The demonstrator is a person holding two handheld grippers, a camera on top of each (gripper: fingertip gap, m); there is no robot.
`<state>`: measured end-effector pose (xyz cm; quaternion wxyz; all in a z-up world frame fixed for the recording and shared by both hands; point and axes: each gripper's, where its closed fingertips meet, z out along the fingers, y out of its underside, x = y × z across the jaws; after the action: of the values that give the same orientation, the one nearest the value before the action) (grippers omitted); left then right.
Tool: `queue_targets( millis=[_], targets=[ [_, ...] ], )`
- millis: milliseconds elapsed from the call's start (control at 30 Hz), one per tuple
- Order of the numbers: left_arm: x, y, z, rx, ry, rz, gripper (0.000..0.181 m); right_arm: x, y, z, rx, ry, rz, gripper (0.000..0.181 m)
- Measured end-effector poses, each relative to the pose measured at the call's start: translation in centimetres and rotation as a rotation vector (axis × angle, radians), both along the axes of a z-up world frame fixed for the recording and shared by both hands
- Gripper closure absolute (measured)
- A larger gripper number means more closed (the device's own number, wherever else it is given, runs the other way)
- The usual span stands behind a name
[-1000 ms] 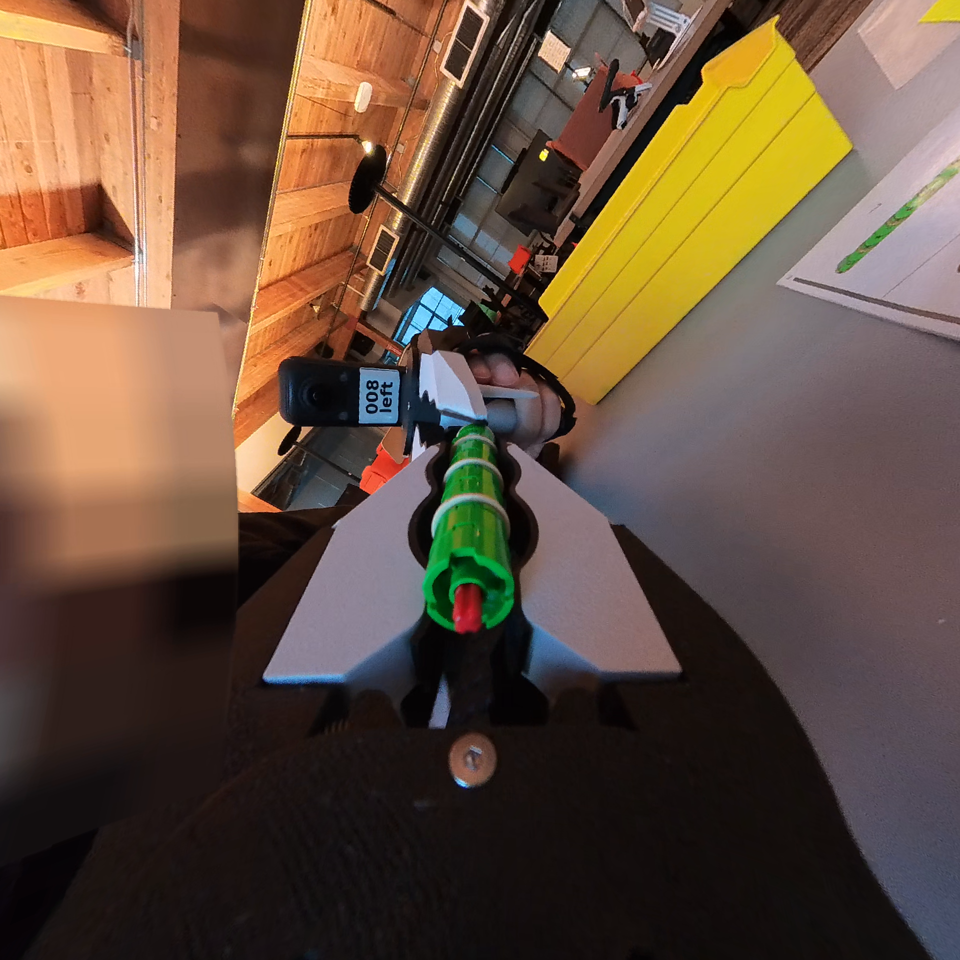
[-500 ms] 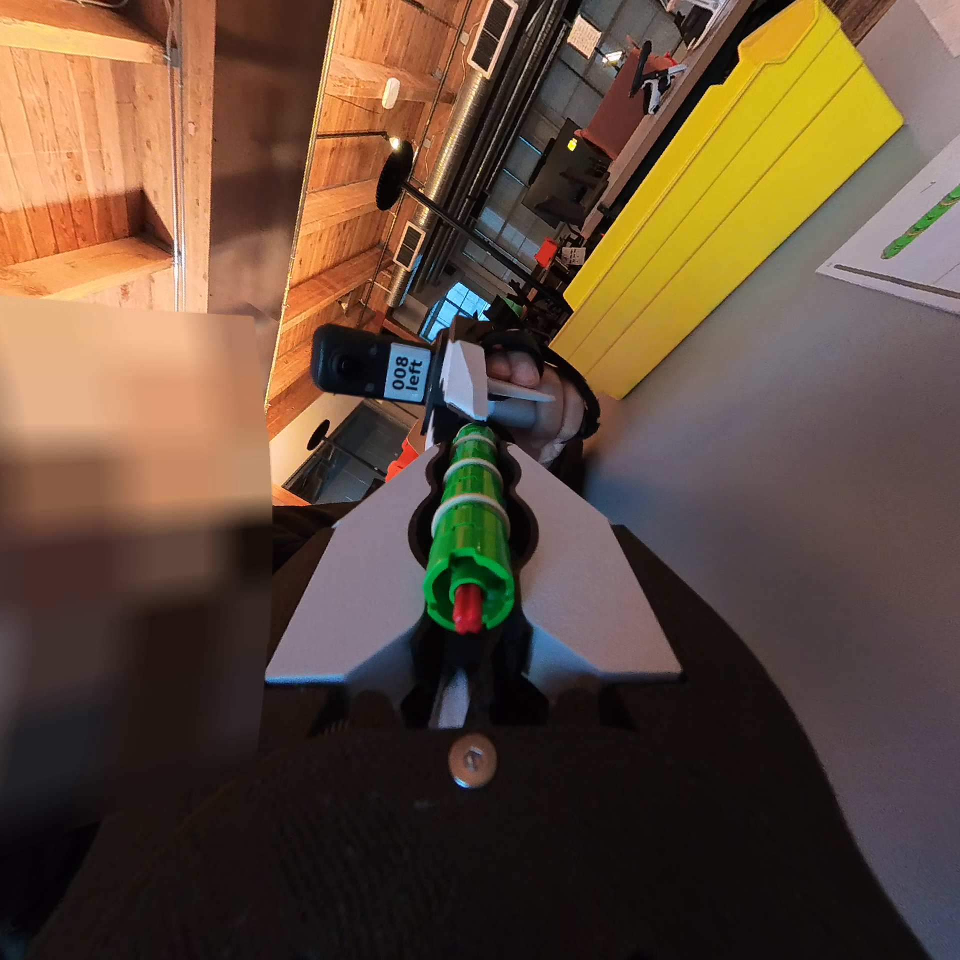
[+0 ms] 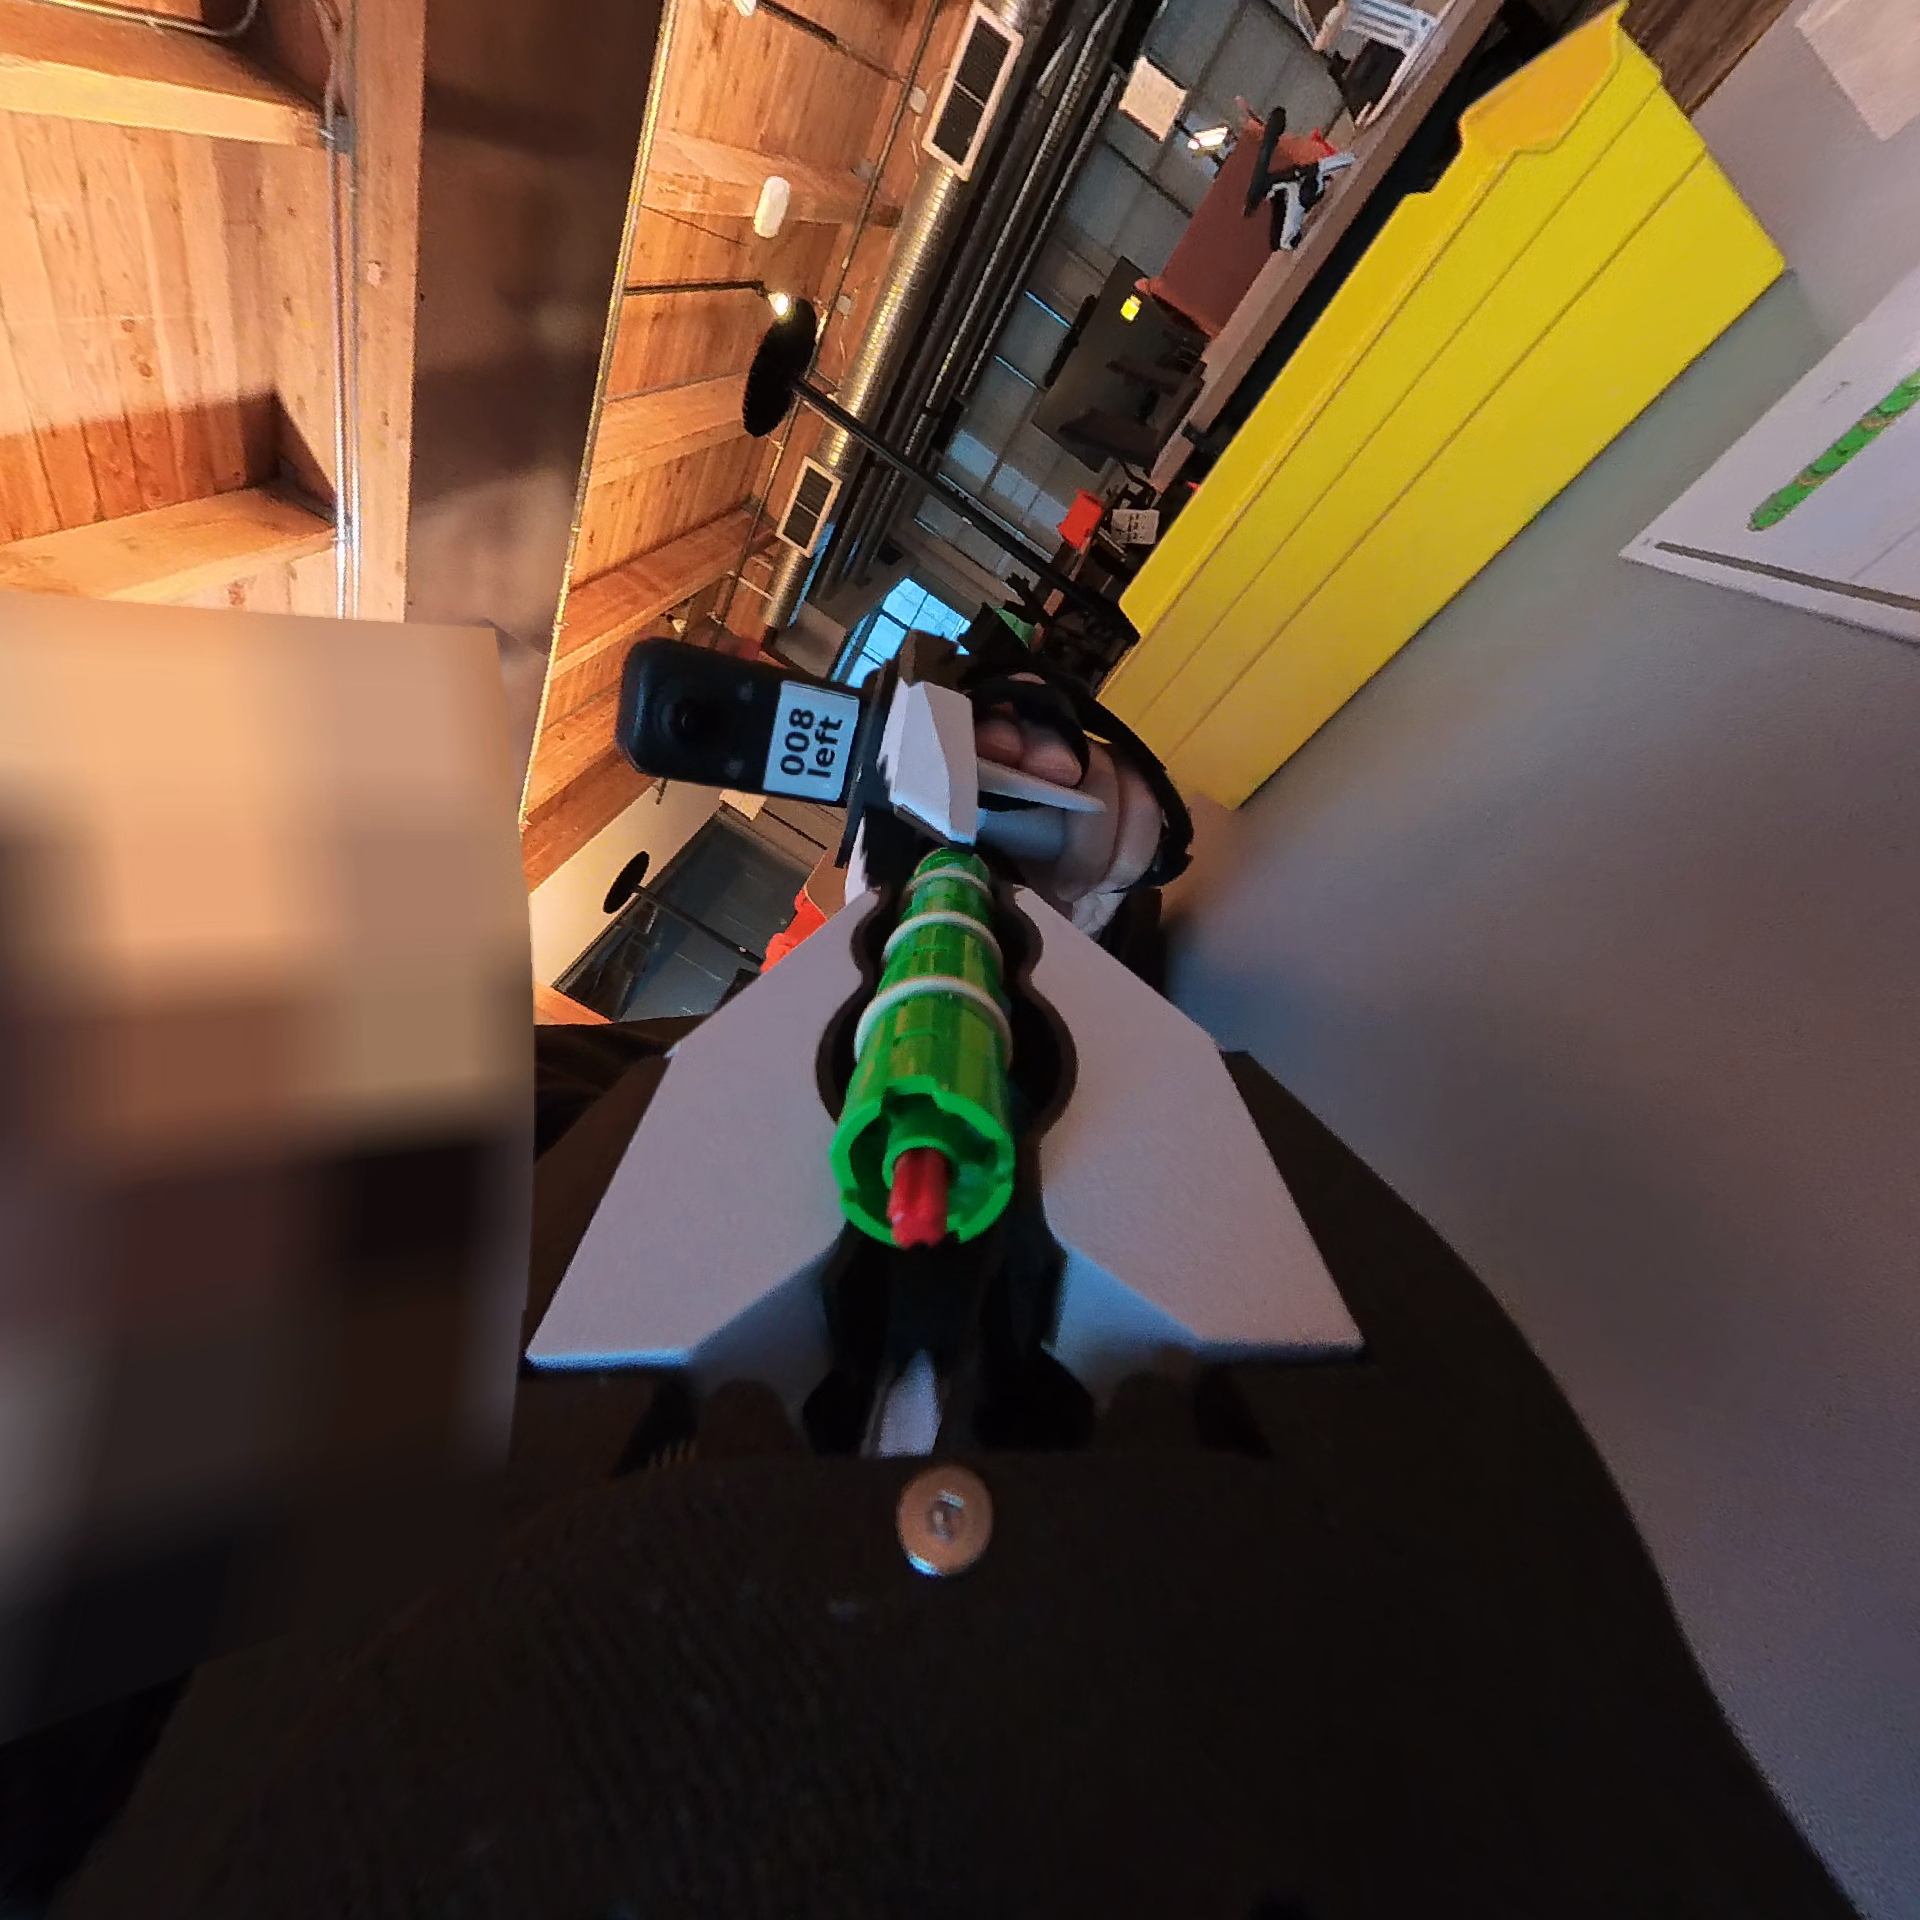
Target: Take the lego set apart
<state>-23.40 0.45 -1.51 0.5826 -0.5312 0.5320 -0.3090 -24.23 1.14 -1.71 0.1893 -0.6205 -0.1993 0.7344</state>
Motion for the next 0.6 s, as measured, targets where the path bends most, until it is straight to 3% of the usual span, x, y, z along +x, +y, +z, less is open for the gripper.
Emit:
queue_targets(
  millis=[267,333,433,600],
  targets=[
    [0.1,-0.1,0.6,0.069,0.015,0.037,0.168,0.5,-0.2,0.5,-0.003,-0.003,-0.006,0.165],
    [-2.5,1.3,3.3,0.13,-0.109,0.145,0.168,3.5,2.3,1.6,-0.05,0.081,-0.135,0.166],
    [-5.6,1.3,6.5,0.024,-0.298,0.071,0.168,8.0,4.3,2.5,0.035,0.066,-0.259,0.166],
    [-4.6,-0.7,6.6,0.102,-0.314,-0.03,0.168,6.2,1.9,2.8,0.075,0.047,-0.136,0.166]
  ],
)
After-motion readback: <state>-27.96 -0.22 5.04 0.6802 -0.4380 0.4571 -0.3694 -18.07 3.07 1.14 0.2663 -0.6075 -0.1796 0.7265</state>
